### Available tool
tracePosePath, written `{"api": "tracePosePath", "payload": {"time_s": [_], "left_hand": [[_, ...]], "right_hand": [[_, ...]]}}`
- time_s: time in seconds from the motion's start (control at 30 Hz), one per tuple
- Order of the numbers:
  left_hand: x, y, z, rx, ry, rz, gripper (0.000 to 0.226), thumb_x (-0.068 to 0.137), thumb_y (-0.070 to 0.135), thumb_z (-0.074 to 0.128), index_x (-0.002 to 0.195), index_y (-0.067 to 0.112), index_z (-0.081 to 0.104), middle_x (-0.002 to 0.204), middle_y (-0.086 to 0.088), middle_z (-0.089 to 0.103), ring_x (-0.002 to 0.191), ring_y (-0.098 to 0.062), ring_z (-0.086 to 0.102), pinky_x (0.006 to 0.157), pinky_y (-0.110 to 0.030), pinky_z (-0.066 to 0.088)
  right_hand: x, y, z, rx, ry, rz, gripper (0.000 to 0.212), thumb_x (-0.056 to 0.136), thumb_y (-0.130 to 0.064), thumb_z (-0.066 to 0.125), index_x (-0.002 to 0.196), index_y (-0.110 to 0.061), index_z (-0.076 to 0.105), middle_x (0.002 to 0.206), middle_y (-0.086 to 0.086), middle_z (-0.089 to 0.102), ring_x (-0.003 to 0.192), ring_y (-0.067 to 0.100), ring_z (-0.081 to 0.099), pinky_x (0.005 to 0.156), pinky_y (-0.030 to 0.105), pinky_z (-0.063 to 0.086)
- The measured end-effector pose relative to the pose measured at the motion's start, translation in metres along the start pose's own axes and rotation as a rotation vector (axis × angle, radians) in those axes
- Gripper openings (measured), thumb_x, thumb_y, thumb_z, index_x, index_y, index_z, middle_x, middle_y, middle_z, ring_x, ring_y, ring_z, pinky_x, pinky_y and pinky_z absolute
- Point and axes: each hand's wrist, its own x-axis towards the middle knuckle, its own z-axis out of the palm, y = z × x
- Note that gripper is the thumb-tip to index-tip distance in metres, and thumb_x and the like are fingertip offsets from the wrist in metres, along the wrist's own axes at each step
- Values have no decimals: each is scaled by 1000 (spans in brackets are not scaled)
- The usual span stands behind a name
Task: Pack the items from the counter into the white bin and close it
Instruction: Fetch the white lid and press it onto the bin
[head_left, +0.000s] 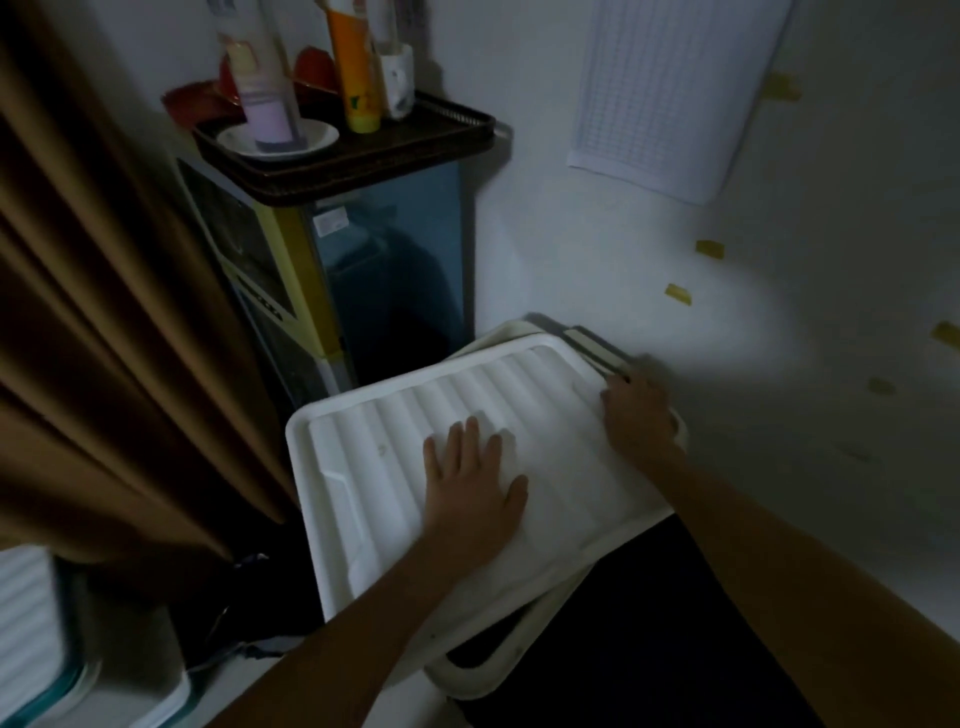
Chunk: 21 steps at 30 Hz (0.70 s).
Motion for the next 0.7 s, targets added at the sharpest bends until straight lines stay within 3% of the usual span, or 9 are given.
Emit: {"api": "tracePosePath", "payload": {"time_s": [0.13,0.37,0.47,0.7], "left_hand": [[-2,-2,-4,-17,-7,66,72,88,69,12,151,33,8,163,-5,-3,149,-24,-9,119,-50,-9],[-11,-10,-6,-27,9,108,65,93,67,8,152,41,-1,163,1,-5,150,-18,-7,121,-45,-6],[-12,-7,-7,-52,13,87,63,94,65,9,152,41,0,163,2,-6,149,-17,-9,121,-44,-7],[-14,1,-8,-63,20,66,63,95,62,11,153,38,4,163,0,-4,149,-16,-10,120,-47,-8]], "right_hand": [[19,1,2,16,-11,-31,26,101,-17,44,118,-5,59,122,16,59,113,31,55,96,39,41],[37,-10,0,-21,-50,-43,34,103,-27,41,129,-8,52,131,13,52,121,27,48,104,38,40],[38,-17,-1,-57,-68,-38,36,102,-27,41,132,-9,49,133,13,49,122,29,48,99,43,46],[40,-16,0,-126,-48,-33,37,99,-30,48,128,-7,51,126,13,52,114,27,52,91,41,52]]}}
